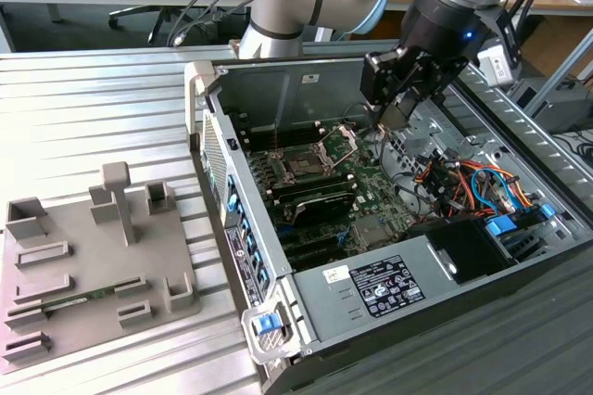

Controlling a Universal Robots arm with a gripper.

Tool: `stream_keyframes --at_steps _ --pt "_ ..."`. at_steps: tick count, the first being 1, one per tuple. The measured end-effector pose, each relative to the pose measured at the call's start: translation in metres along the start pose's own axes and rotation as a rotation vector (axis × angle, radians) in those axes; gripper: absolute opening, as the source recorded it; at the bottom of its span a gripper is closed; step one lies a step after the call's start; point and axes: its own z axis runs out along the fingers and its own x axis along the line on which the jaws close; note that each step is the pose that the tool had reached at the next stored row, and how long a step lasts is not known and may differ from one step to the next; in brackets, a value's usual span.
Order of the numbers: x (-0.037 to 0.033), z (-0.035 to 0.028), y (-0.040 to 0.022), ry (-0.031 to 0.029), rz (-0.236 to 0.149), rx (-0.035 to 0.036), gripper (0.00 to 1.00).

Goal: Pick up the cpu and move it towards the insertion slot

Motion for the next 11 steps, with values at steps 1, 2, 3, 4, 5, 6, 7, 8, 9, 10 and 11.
stream_keyframes --at_steps 1,2,3,4,5,6,7,8,9,10,11 --pt "0.0000 0.0002 0.0003 0.0000 0.000 -0.0001 0.55" --pt "0.0000 0.0003 0.0005 0.0000 0.000 -0.0001 0.55" --pt "-0.0001 0.0006 0.0009 0.0000 0.000 0.0000 0.55" --pt "-0.0001 0.0007 0.0011 0.0000 0.000 0.0000 0.55" --pt "-0.0001 0.0010 0.0013 0.0000 0.000 0.0000 0.55" --pt "-0.0001 0.0011 0.0014 0.0000 0.000 -0.0001 0.55" --pt "-0.0001 0.0012 0.0015 0.0000 0.000 0.0000 0.55" --pt "-0.0001 0.0014 0.0015 0.0000 0.000 0.0000 0.55" --pt "-0.0001 0.0016 0.0016 0.0000 0.000 -0.0001 0.55" --pt "-0.0001 0.0017 0.0016 0.0000 0.000 0.0000 0.55" --pt "-0.0001 0.0019 0.0017 0.0000 0.000 0.0000 0.55"
